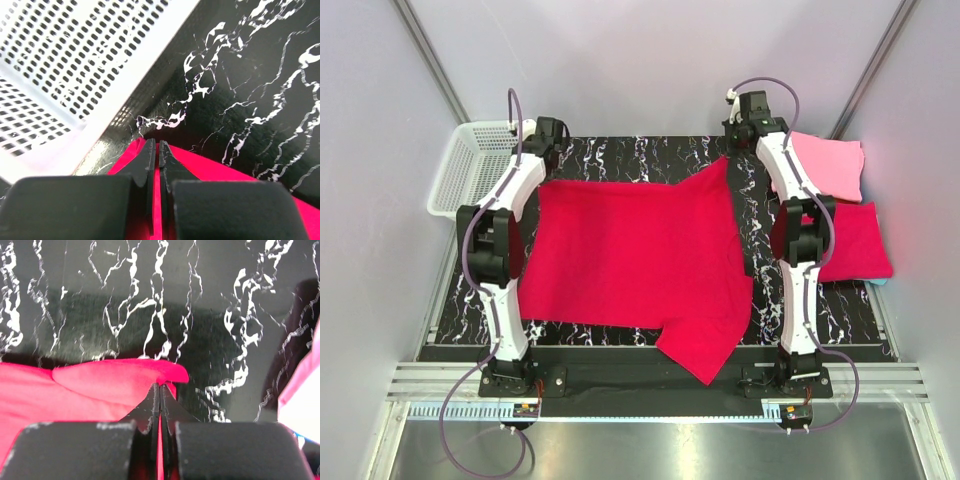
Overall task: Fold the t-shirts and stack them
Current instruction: Fold the tshirt
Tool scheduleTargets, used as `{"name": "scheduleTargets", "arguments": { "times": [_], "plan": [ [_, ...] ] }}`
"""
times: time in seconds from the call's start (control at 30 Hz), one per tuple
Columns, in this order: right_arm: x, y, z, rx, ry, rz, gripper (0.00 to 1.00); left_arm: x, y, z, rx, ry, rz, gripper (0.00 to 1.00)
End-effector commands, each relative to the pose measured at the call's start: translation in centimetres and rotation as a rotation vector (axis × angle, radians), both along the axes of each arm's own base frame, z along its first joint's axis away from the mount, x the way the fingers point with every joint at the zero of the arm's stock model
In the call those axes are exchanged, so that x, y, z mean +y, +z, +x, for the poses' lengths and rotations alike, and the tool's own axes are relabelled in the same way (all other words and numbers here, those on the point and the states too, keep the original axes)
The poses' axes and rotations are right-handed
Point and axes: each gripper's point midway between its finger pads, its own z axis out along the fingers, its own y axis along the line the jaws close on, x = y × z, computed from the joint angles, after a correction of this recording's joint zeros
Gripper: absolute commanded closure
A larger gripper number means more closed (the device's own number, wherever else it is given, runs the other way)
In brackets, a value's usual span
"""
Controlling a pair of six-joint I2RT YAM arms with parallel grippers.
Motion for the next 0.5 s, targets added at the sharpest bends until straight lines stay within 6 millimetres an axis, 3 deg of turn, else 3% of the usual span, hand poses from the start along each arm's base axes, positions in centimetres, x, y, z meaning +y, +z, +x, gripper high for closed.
{"name": "scheduleTargets", "arguments": {
  "times": [0.0,0.33,0.47],
  "plan": [
    [-0.2,7.2,-1.0,-0.130,-0.016,0.012,1.00,0.9,4.6,0.3,-0.134,0.050,0.006,1.00],
    [2.5,3.9,-0.4,-0.077,0.046,0.064,1.00,1.6,4.7,-0.3,-0.141,0.078,0.024,1.00],
    [2.8,3.9,-0.6,-0.070,0.044,0.062,1.00,1.3,5.0,-0.2,-0.142,0.057,0.021,1.00]
  ]
}}
